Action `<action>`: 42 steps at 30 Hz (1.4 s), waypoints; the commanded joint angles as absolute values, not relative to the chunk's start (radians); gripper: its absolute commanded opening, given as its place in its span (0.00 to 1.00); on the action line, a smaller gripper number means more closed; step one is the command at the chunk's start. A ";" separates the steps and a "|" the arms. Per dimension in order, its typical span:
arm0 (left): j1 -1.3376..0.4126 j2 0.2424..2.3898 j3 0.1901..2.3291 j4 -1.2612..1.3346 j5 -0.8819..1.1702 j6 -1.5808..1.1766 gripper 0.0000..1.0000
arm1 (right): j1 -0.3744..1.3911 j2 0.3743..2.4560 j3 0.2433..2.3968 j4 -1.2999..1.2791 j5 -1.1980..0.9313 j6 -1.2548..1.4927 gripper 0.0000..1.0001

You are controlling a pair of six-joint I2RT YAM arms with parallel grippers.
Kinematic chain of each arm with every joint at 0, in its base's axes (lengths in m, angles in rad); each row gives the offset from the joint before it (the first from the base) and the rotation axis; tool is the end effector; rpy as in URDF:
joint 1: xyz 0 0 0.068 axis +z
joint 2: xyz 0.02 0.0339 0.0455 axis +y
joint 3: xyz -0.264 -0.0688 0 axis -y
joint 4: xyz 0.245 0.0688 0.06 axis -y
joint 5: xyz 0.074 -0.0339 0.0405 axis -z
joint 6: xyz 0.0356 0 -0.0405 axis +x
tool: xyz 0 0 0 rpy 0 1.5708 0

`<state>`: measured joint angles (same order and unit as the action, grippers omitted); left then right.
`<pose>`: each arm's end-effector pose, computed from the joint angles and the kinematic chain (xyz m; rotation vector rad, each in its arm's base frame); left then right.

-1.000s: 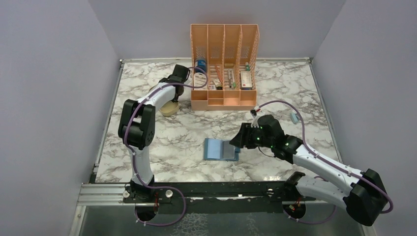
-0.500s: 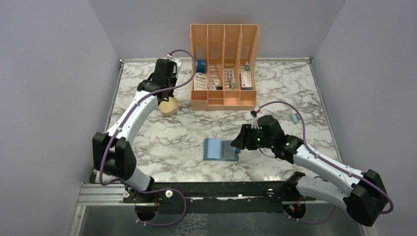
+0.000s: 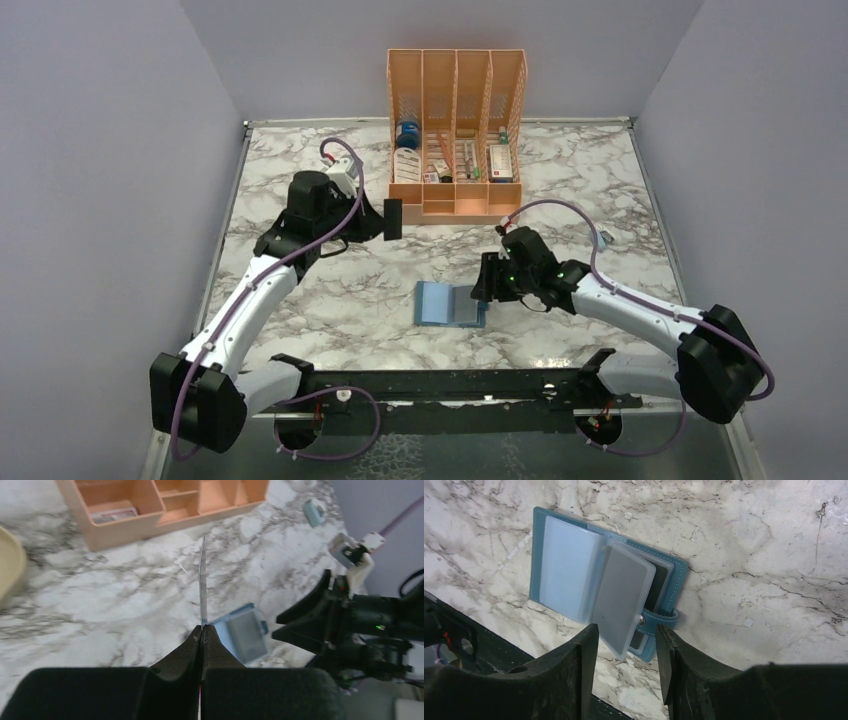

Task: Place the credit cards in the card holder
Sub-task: Pick up the credit card from the storage box, then insert the credit card into the card holder.

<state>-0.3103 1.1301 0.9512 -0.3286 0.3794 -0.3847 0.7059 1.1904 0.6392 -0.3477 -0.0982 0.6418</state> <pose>0.2366 -0.0897 0.3157 0.1611 2.1363 -0.8107 0.1729 0.1520 0.1958 -0.1277 2.5937 0.6654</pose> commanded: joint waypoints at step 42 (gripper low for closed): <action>-0.666 1.476 0.574 0.213 0.596 -0.844 0.00 | 0.710 1.351 0.586 -0.264 -0.127 0.574 0.26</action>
